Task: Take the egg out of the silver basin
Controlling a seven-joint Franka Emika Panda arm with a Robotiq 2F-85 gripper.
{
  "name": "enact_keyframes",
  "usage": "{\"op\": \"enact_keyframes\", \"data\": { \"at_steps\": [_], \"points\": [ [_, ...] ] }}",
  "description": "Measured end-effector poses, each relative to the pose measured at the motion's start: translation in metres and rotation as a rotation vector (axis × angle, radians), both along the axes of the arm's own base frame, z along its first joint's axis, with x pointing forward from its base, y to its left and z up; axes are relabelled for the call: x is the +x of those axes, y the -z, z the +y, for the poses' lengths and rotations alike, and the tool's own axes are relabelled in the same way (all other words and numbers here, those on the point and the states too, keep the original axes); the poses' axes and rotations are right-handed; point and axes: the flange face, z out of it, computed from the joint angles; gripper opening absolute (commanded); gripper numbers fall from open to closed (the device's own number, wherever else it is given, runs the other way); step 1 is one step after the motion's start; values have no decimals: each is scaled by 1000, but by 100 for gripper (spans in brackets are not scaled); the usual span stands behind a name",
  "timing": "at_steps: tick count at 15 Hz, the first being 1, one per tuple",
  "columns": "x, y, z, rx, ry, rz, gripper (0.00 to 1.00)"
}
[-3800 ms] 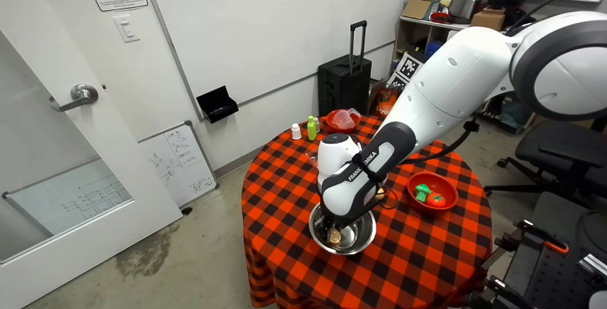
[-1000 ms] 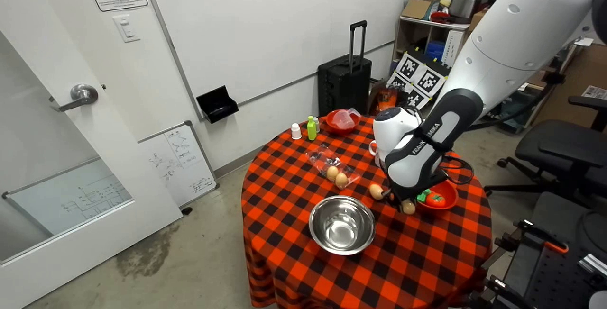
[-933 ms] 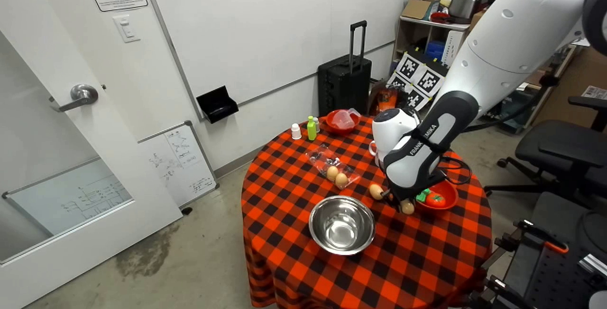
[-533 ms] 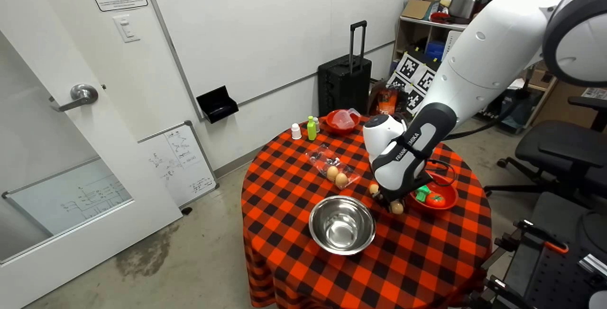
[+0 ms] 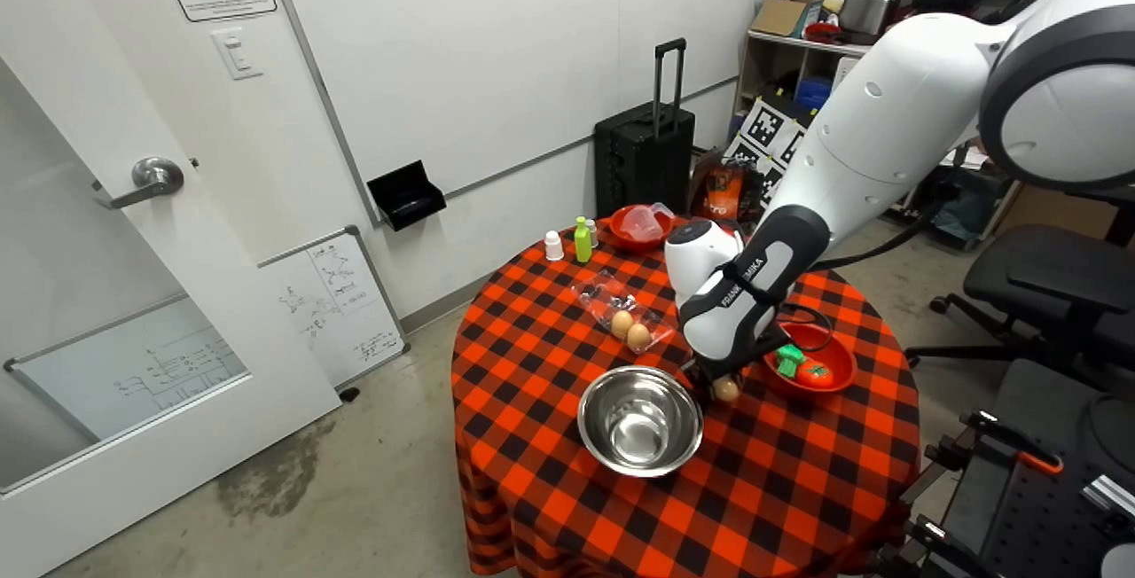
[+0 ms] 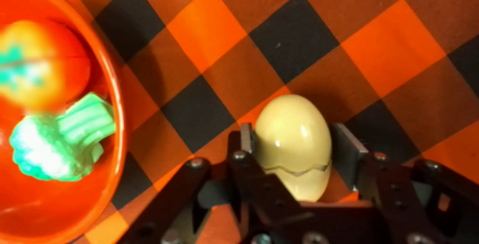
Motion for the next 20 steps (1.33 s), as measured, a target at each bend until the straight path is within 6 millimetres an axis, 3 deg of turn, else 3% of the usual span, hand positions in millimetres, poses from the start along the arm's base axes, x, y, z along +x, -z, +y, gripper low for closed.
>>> {"op": "enact_keyframes", "data": {
  "at_steps": [1, 3, 11, 20],
  "points": [
    [-1, 2, 0, 2, 3, 2, 95],
    [-2, 4, 0, 4, 9, 6, 100],
    [0, -2, 3, 0, 7, 1, 100],
    [19, -67, 27, -85, -19, -30, 100]
  ]
}}
